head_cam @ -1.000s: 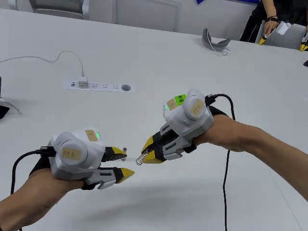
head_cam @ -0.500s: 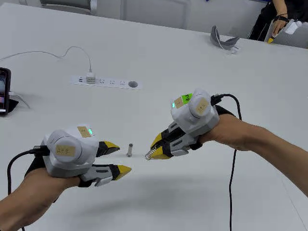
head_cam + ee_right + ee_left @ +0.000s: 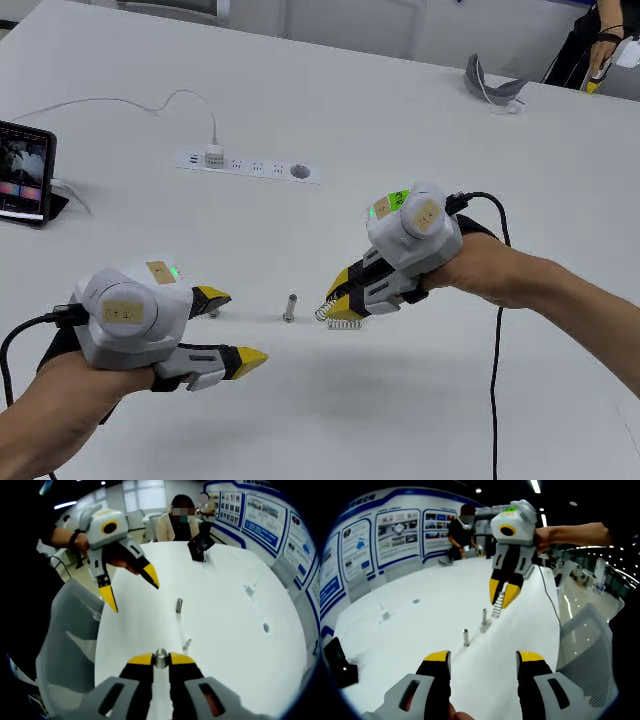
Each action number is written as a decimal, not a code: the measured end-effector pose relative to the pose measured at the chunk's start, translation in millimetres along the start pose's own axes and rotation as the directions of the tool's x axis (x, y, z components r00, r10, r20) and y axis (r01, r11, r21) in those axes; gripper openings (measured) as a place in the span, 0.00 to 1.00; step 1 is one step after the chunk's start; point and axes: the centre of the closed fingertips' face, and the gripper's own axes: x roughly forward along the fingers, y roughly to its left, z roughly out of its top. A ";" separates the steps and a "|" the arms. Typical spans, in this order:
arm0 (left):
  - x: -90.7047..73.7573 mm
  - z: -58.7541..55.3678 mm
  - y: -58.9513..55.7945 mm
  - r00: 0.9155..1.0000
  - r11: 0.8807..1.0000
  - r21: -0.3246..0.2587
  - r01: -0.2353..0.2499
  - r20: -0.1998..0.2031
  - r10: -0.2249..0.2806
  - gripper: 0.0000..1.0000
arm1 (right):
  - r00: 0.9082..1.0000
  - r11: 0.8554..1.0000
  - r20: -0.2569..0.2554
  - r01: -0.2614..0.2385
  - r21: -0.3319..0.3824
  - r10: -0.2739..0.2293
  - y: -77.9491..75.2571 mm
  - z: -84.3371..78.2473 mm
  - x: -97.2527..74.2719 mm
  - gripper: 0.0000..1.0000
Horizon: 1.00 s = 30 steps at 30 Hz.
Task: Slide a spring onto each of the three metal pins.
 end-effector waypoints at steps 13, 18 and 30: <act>-21.0 -10.6 10.5 0.999 0.998 -0.044 -0.053 0.001 0.053 0.64 | 0.999 1.000 -0.033 0.019 0.004 -0.019 -21.1 -1.7 12.6 0.13; -26.2 -16.9 11.2 0.998 0.996 -0.060 -0.067 0.000 0.067 0.67 | 0.999 1.000 -0.046 0.028 0.003 -0.028 -29.8 -2.7 17.6 0.13; -37.3 -29.0 16.3 0.994 0.990 -0.097 -0.106 0.000 0.106 0.73 | 0.996 0.999 -0.075 0.039 -0.007 -0.039 -45.9 -7.4 29.1 0.13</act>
